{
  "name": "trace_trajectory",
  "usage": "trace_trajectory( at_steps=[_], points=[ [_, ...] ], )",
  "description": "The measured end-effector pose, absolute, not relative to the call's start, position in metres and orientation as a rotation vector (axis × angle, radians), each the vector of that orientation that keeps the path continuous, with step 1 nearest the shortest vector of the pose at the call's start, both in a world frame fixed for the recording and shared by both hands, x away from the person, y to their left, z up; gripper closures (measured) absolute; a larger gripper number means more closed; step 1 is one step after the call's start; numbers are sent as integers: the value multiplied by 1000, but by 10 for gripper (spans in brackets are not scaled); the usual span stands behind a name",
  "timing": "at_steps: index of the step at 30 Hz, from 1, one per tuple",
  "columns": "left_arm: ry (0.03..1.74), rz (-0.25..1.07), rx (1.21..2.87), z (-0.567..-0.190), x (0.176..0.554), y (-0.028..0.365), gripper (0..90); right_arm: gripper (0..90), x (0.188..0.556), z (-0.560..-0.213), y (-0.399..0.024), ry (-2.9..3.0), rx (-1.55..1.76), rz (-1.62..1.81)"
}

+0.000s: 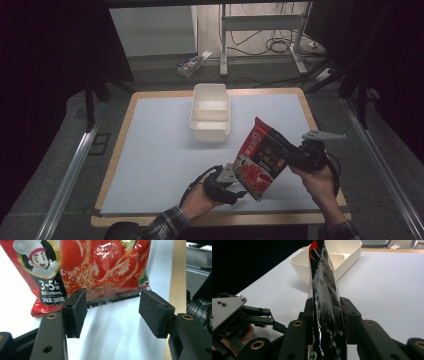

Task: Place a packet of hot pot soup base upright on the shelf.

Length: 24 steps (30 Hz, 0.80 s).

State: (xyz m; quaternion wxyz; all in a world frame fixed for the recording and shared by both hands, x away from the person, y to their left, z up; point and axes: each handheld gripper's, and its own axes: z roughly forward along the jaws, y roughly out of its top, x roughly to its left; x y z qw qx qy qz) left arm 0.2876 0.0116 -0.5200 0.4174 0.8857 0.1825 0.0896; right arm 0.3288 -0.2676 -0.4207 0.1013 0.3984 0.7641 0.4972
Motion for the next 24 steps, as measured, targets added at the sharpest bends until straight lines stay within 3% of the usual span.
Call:
trace_trajectory(
  at_steps=[24],
  points=[
    [468,242,2197,-517,274,25,359,691,337,-394,-259,2288,1089,1411]
  ],
)
